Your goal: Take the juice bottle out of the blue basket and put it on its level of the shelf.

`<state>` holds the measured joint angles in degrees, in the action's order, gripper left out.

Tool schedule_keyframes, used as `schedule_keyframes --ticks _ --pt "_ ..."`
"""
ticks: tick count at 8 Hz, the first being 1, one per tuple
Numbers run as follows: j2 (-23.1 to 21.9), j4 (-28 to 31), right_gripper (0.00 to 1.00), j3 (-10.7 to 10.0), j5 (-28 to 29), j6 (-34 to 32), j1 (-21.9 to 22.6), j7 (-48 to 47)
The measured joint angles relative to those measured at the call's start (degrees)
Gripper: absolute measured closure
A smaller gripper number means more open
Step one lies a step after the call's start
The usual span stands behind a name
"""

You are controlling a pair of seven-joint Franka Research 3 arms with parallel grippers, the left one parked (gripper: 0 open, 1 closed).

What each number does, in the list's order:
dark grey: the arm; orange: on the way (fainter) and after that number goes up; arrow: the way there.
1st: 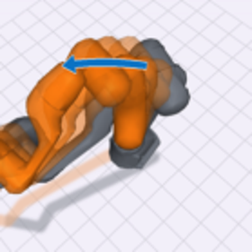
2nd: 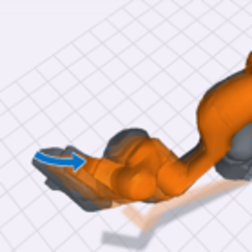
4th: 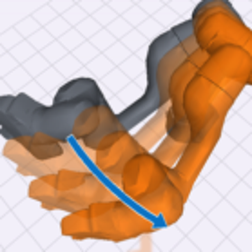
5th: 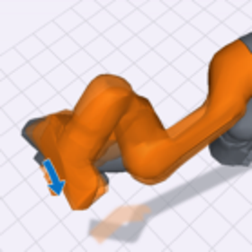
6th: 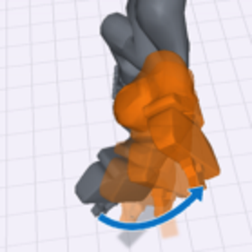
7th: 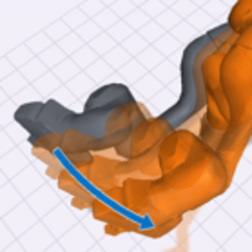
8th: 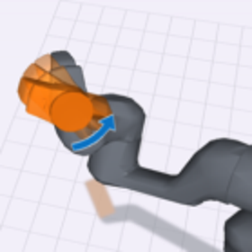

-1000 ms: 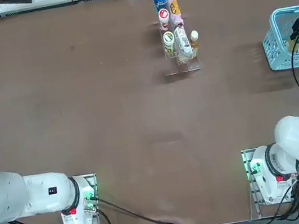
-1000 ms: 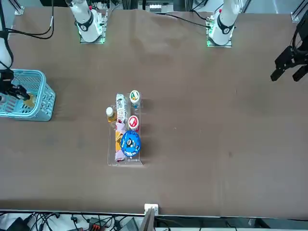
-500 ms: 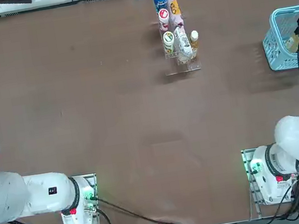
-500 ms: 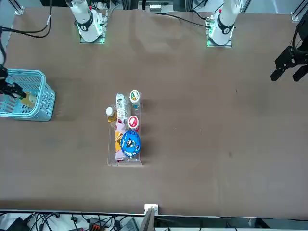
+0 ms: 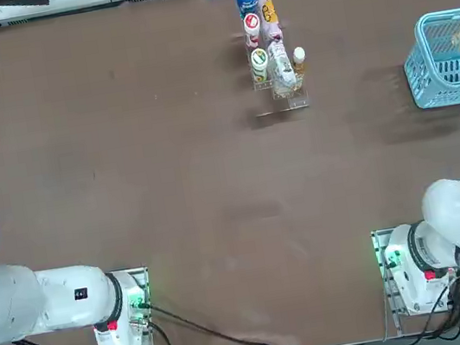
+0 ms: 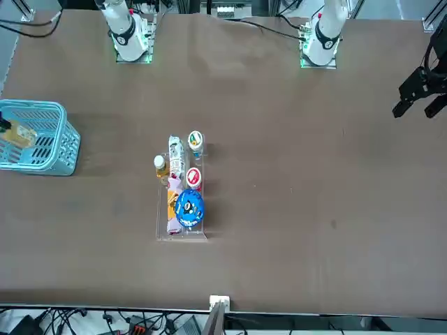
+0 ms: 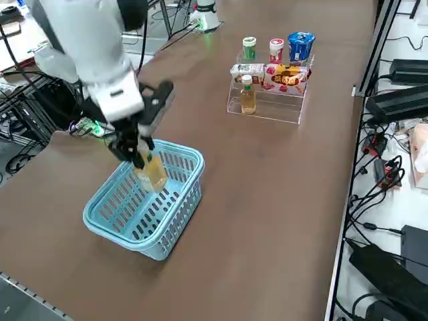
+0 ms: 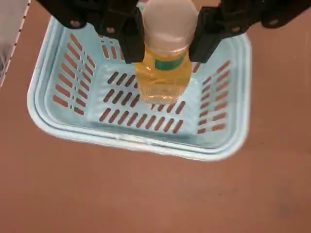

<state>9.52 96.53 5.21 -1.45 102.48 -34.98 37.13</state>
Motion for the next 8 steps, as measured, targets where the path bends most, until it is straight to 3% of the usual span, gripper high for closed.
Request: schedule_keyframes --ticks 3,6,8 --pt "-1.1 -7.0 0.46 0.3 0.0 -8.8 8.9 -7.9" --pt "-0.6 -7.6 0.46 0.6 -0.3 -8.3 21.0 -22.0" --pt "1.1 -7.5 0.46 0.8 -2.0 -4.5 28.7 -29.7"
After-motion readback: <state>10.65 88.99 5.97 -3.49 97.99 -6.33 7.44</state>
